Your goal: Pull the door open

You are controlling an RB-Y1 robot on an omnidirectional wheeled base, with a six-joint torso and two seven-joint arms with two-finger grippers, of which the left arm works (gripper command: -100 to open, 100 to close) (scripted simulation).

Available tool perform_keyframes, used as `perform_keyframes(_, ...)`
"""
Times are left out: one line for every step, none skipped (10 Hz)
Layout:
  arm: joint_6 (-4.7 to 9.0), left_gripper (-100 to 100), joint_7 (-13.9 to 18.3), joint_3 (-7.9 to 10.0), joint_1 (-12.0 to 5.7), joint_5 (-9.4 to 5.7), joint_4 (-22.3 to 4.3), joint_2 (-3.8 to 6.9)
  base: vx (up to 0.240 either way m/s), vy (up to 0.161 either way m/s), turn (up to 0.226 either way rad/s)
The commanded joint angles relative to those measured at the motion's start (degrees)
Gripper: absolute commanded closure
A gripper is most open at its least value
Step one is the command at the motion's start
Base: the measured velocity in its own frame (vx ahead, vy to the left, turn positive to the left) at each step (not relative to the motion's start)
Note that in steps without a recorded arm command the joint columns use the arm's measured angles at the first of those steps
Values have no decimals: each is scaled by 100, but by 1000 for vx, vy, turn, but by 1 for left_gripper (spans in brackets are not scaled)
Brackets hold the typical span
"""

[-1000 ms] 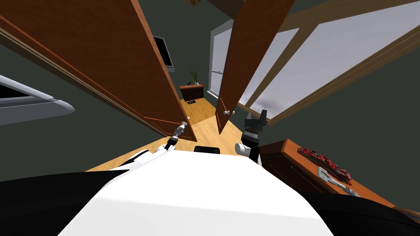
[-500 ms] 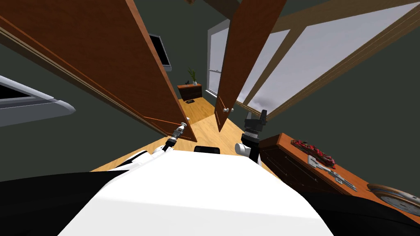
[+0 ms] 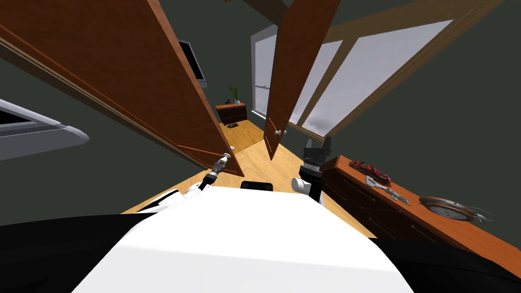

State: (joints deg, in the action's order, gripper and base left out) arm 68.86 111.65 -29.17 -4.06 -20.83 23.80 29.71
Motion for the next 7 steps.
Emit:
perform_keyframes(147,100,51,-10,-46,9,-223,-32,-52,32,1)
perform_keyframes(279,100,105,-33,33,32,-242,23,-118,69,-201)
perform_keyframes(361,100,139,-48,83,46,-255,57,-163,94,-217)
perform_keyframes(361,100,139,-48,83,46,-255,57,-131,56,-57)
perform_keyframes(361,100,139,-48,83,46,-255,57,-71,19,16)
perform_keyframes(487,100,191,-70,160,67,-273,109,-139,57,-164)
perform_keyframes(522,100,205,-76,181,73,-278,123,-177,91,-167)
